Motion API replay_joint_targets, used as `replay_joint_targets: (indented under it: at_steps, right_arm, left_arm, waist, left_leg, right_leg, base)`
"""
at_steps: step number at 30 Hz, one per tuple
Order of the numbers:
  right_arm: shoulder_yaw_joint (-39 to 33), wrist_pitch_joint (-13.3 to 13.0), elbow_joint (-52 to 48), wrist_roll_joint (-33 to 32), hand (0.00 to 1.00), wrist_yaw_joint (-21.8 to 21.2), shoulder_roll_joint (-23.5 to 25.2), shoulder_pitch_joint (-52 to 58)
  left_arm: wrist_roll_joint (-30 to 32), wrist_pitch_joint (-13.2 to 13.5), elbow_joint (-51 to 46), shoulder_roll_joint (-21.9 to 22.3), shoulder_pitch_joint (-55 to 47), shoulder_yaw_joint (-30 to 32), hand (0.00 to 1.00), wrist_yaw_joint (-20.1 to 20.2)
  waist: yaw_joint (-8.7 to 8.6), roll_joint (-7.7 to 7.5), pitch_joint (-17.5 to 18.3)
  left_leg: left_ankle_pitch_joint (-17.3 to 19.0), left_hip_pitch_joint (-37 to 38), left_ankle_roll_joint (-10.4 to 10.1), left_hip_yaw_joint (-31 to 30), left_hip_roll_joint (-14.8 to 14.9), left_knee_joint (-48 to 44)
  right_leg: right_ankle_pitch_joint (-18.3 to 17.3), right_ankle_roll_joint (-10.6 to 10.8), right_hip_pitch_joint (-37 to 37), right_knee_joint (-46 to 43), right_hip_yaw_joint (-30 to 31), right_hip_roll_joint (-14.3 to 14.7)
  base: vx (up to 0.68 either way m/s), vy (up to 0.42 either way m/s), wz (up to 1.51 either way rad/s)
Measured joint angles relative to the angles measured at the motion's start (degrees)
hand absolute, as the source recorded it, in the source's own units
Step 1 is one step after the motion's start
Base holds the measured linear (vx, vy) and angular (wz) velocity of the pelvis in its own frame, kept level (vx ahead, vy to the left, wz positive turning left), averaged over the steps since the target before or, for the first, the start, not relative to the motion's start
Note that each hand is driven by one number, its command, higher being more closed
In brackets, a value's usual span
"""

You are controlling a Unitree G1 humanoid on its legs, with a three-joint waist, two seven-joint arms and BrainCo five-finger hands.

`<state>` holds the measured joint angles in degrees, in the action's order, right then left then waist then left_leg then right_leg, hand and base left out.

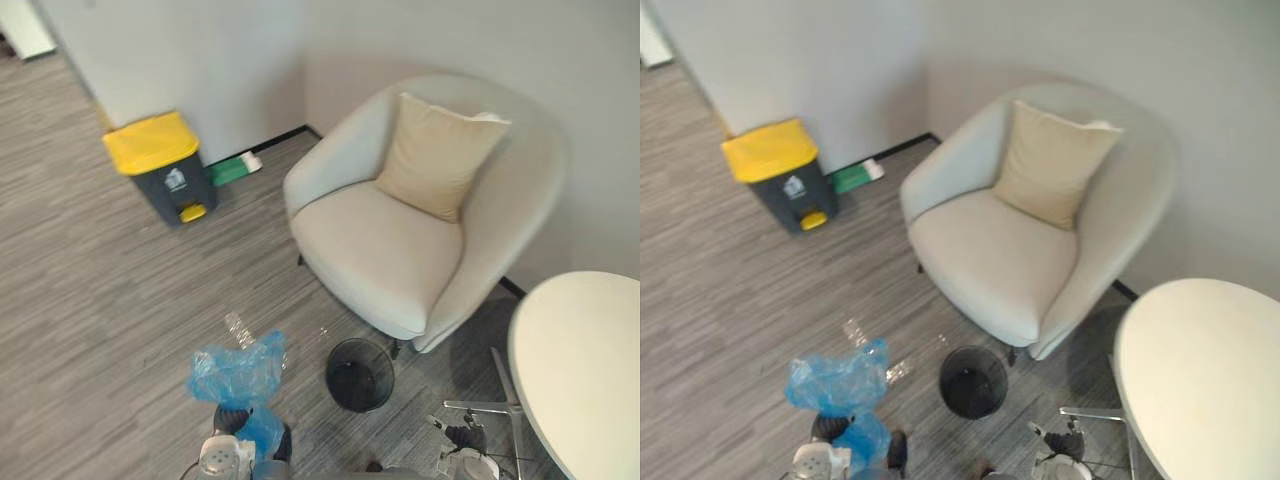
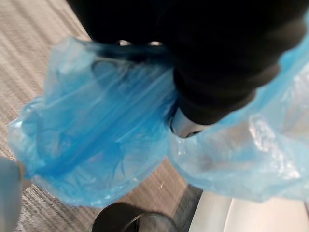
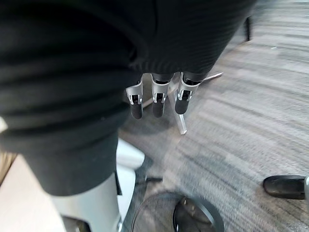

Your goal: Gather rubbish on tea table into small bin, then transfer packed bag to large trash can.

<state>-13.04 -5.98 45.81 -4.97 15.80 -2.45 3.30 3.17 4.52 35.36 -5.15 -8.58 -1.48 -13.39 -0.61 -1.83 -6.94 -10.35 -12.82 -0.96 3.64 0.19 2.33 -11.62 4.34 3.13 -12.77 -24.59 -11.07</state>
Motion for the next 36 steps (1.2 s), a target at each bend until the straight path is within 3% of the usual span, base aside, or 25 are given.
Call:
replay_joint_targets:
  at_steps: [1, 3, 4, 6, 7, 9, 13, 14, 15, 16, 17, 18, 19, 20, 22, 24, 26, 28, 29, 30, 32, 34, 36]
  right_arm:
    - [0.1, 0.0, -0.1, 0.2, 0.00, 0.2, 0.2, -1.6]
    - [0.1, -0.1, -0.4, 0.4, 0.00, 0.3, 0.1, -2.9]
    - [-0.1, -0.1, -0.9, 0.4, 0.00, 0.4, 0.1, -3.1]
    - [-0.2, -0.1, -2.1, 0.4, 0.00, 0.4, 0.3, -2.7]
    - [-0.3, -0.2, -2.2, 0.4, 0.00, 0.5, 0.3, -2.6]
    - [-0.4, 0.1, -1.9, 0.4, 0.00, 0.5, 0.3, -2.9]
    - [-0.3, 1.3, 0.3, 0.5, 0.00, 0.5, 0.9, -3.8]
    - [0.0, 1.6, 0.3, 0.6, 0.00, 0.4, 0.9, -4.3]
    - [0.6, 1.9, 0.7, 0.7, 0.00, 0.3, 0.8, -4.3]
    - [0.7, 1.9, 0.9, 0.7, 0.00, 0.3, 1.4, -4.2]
    - [2.7, 1.7, 1.1, 1.6, 0.00, 0.1, 1.9, -3.7]
    - [3.2, 2.0, 1.8, 2.7, 0.00, -0.1, 1.6, -3.3]
    - [3.3, 2.5, 2.4, 2.6, 0.00, -0.2, 1.9, -3.2]
    - [2.9, 3.2, 3.1, 2.6, 0.00, -0.2, 2.2, -3.0]
    - [3.2, 3.0, 3.0, 2.7, 0.00, -0.1, 1.0, -2.9]
    - [3.1, 3.0, 2.9, 2.7, 0.00, -0.2, 0.6, -1.9]
    - [3.1, 3.0, 2.7, 2.7, 0.00, -0.2, 0.5, -0.7]
    - [2.4, 2.6, 2.4, 2.6, 0.00, -0.2, 0.5, 0.8]
    - [2.3, 2.6, 2.4, 2.6, 0.00, -0.2, 0.4, 1.0]
    - [2.2, 2.5, 2.3, 2.6, 0.00, -0.2, 0.4, 1.6]
    - [2.2, 2.5, 0.6, 2.5, 0.00, -0.2, 1.3, 1.3]
    - [3.2, 1.8, -4.0, 2.5, 0.00, -0.3, 2.4, 2.7]
    - [3.5, 1.4, -5.0, 2.5, 0.00, -0.5, 2.4, 2.5]
  left_arm:
    - [0.0, 0.0, 0.1, 0.0, 0.5, -0.1, 1.00, 0.0]
    - [0.0, -0.1, 0.5, 0.1, 0.4, -0.2, 1.00, 0.0]
    - [0.0, 0.0, 0.4, 0.3, 0.5, -0.2, 1.00, 0.0]
    - [0.0, 0.1, 0.2, -0.1, 1.9, -2.1, 1.00, -0.2]
    - [0.0, 0.1, 0.1, -0.6, 2.8, -3.1, 1.00, -0.2]
    - [0.0, 0.2, 0.2, -1.5, 5.4, -5.7, 1.00, -0.1]
    - [0.0, 0.2, 1.0, -1.7, 5.1, -7.0, 1.00, 0.1]
    - [0.1, 0.2, 1.4, -1.8, 4.7, -6.8, 1.00, 0.1]
    - [0.1, 0.3, 1.8, -1.8, 4.3, -6.3, 1.00, 0.1]
    - [0.1, 0.4, 2.0, -2.1, 4.2, -5.8, 1.00, 0.1]
    - [0.1, 0.6, 2.2, -2.7, 3.7, -5.0, 1.00, 0.0]
    - [0.1, 0.4, 3.2, -2.7, 3.5, -4.7, 1.00, 0.0]
    - [0.1, 0.3, 3.5, -2.8, 3.5, -4.6, 1.00, 0.0]
    - [0.1, 0.1, 4.1, -2.8, 3.6, -4.8, 1.00, 0.1]
    - [0.1, 0.2, 4.0, -1.4, 3.8, -4.9, 1.00, 0.1]
    - [0.1, 0.2, 4.1, -0.1, 3.9, -5.0, 1.00, 0.1]
    - [0.1, 0.2, 4.7, -0.2, 3.9, -5.3, 1.00, 0.1]
    - [0.2, 0.1, 4.9, -0.7, 3.8, -6.0, 1.00, 0.1]
    - [0.2, 0.2, 4.9, -0.7, 3.8, -6.3, 1.00, 0.1]
    - [0.2, 0.2, 4.7, -0.7, 3.7, -6.5, 1.00, 0.1]
    - [0.2, 0.1, 4.4, -0.3, 3.7, -6.4, 1.00, 0.2]
    - [0.1, 0.1, 0.8, 0.9, 1.8, -6.0, 1.00, 1.3]
    - [0.1, 0.2, -1.2, 2.0, 1.6, -5.8, 1.00, 1.3]
  waist:
    - [0.38, -0.66, -0.5]
    - [0.15, -1.49, -0.9]
    - [0.09, -1.52, -0.8]
    - [-0.46, -1.57, -0.1]
    - [-0.48, -1.62, 0.2]
    - [-0.59, -0.87, -0.1]
    - [-1.06, -0.05, -0.8]
    - [-1.14, 0.57, -1.6]
    - [-1.35, 0.57, -1.9]
    - [-1.61, -0.91, -1.6]
    - [-2.62, -0.64, -2.8]
    - [-1.91, 1.29, -3.4]
    - [-1.76, 0.64, -3.7]
    - [-2.38, -0.23, -3.5]
    - [-3.14, 1.48, -4.5]
    - [-3.44, 1.88, -4.7]
    - [-3.61, 1.63, -4.6]
    - [-4.17, 0.95, -4.1]
    - [-4.24, 1.16, -4.0]
    - [-3.93, 1.54, -3.6]
    - [-3.61, 1.33, -3.7]
    - [-1.94, 0.86, -4.0]
    - [-0.79, 0.68, -3.8]
  left_leg:
    - [5.2, -0.3, 2.5, 5.8, 0.6, -3.3]
    - [8.9, -0.6, 3.8, 13.8, 2.7, -10.2]
    - [8.6, 0.0, 2.6, 15.0, 2.0, -11.1]
    - [7.6, 0.0, 3.4, 14.4, -0.4, -8.1]
    - [6.8, 0.1, 3.6, 14.2, -1.2, -5.8]
    - [1.8, 2.2, 4.3, 12.2, -3.8, 3.7]
    - [4.4, 2.3, 5.8, 11.4, -5.6, 1.9]
    - [7.0, 2.4, 5.8, 12.8, -5.8, 0.0]
    - [10.7, 3.4, 3.0, 15.5, -6.2, 0.3]
    - [14.7, 2.6, 0.6, 17.5, -6.6, -1.9]
    - [20.3, -4.6, 10.0, 17.6, -1.6, -29.5]
    - [29.6, -4.6, 3.9, 13.9, 1.5, -34.2]
    - [29.3, -3.5, 3.3, 14.3, 0.8, -32.7]
    - [26.8, -1.8, 4.3, 13.2, -1.6, -27.1]
    - [23.9, 1.4, 4.5, 11.8, -2.0, -18.2]
    - [22.5, 3.4, 4.3, 10.6, -2.1, -14.5]
    - [21.9, 4.5, 3.3, 9.1, -2.4, -13.6]
    - [21.7, 5.6, 2.5, 5.7, -3.2, -13.6]
    - [21.9, 5.7, 2.1, 5.0, -2.9, -13.7]
    - [22.2, 5.6, 0.7, 5.5, -1.3, -15.0]
    - [22.2, 2.9, 0.3, 7.7, 0.7, -23.6]
    - [23.5, -2.0, 0.3, 12.7, 6.5, -45.1]
    - [24.7, -3.5, 0.3, 14.0, 9.1, -48.8]
  right_leg:
    - [0.0, 0.0, -0.3, -0.3, -0.7, -1.3]
    - [0.0, 0.1, -1.5, -3.2, -2.1, -3.7]
    - [-0.2, 0.4, -2.0, -4.9, -2.3, -4.4]
    - [0.0, 0.6, -2.4, -3.6, -3.6, -5.8]
    - [0.4, 1.4, -2.5, -2.8, -4.5, -6.1]
    - [2.5, 4.6, -2.7, 0.7, -6.1, -5.9]
    - [3.0, 5.0, -2.9, -2.9, -5.6, -8.3]
    - [2.9, 3.0, -1.0, -8.3, -3.2, -10.0]
    - [3.6, -3.8, 2.7, -13.0, 0.0, -11.4]
    - [3.5, -6.0, 5.4, -15.3, 1.8, -13.3]
    - [-0.6, -5.2, 8.6, -23.8, 6.9, -13.2]
    - [-4.5, -1.4, 9.4, -27.2, 11.1, -7.7]
    - [-5.7, -0.7, 10.1, -27.2, 12.6, -6.6]
    - [-8.3, -1.2, 12.1, -25.8, 12.4, -3.8]
    - [-8.2, -1.5, 13.7, -19.2, 9.7, 2.8]
    - [-5.5, -2.3, 14.3, -13.7, 9.6, 5.7]
    - [-2.4, -3.1, 14.8, -10.4, 11.8, 6.8]
    - [1.7, -5.5, 12.7, -7.9, 11.7, 6.4]
    - [1.5, -5.6, 12.1, -7.3, 10.8, 6.5]
    - [1.7, -6.5, 10.4, -5.5, 8.5, 6.9]
    - [1.4, -7.4, 7.4, -4.0, 7.4, 7.6]
    - [1.0, -8.1, -0.9, -0.3, 7.9, 8.7]
    - [0.9, -8.1, -3.5, 0.6, 8.9, 8.6]
  base:
    - [0.04, 0.152, 0.49]
    - [0.11, 0.141, 0.25]
    - [0.09, 0.128, 0.39]
    - [0.03, 0.194, 0.52]
    - [0.01, 0.235, 0.54]
    - [-0.03, 0.178, 0.44]
    - [-0.03, 0.124, 0.18]
    - [-0.04, 0.146, -0.10]
    - [-0.02, 0.179, -0.16]
    - [0.04, 0.105, -0.10]
    - [0.07, 0.032, -0.17]
    - [0.04, -0.028, -0.24]
    - [0.02, -0.035, -0.20]
    - [0.02, -0.017, 0.07]
    - [0.06, 0.006, 0.25]
    - [0.13, -0.030, 0.39]
    - [0.23, -0.102, 0.54]
    - [0.30, -0.134, 0.79]
    - [0.34, -0.139, 0.73]
    - [0.37, -0.147, 0.53]
    - [0.37, -0.149, 0.36]
    - [0.36, -0.069, -0.13]
    - [0.32, 0.011, -0.36]
